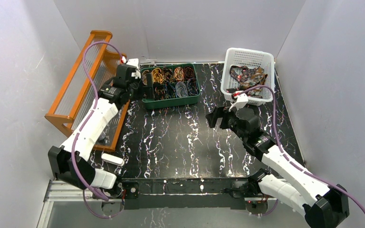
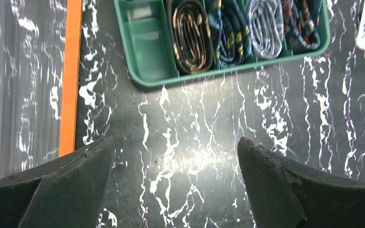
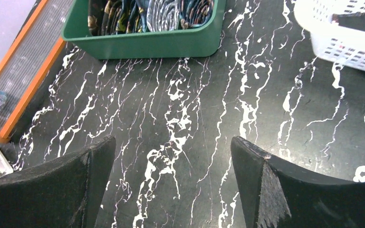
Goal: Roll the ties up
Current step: Reset both arms
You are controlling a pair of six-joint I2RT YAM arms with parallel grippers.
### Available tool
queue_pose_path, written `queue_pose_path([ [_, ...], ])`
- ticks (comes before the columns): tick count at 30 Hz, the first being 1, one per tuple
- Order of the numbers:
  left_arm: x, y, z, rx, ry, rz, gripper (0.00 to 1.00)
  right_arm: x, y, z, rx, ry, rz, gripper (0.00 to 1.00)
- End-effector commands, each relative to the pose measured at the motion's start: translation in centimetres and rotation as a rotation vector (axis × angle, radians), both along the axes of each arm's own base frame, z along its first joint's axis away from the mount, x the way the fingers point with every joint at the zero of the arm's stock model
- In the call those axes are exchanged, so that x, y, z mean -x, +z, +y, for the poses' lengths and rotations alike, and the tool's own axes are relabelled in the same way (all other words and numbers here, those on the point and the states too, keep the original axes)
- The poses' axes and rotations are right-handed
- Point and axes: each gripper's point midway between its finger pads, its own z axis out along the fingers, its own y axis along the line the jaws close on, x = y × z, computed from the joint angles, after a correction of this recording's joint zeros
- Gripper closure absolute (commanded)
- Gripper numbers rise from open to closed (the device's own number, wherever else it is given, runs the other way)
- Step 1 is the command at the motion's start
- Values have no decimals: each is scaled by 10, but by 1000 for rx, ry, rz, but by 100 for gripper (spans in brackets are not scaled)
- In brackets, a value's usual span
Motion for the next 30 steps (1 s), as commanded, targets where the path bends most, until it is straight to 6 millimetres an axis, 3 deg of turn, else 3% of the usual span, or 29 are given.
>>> queue_pose_path([
  [1,26,6,2,45,-24,-33,2,-9,45,-11,5,-50,-99,1],
  [7,51,-3,22,43,49,-66,2,-39,75,-18,219,-88,-120,1],
  [11,66,-3,37,49,113,-109,2,-79,73,-55,421,-265,-6,1],
  [14,77,-8,44,67,142,-137,2,-98,60,-81,354,-290,162,1],
  [16,84,-9,46,78,141,-150,2,-96,50,-80,255,-266,223,1],
  [19,89,-10,50,74,146,-161,2,-78,43,-57,128,-141,175,1],
  [24,91,-3,52,77,150,-180,2,-65,67,-45,-20,-94,20,1],
  [30,92,0,56,69,179,-164,2,-59,67,-44,-48,-101,75,1],
])
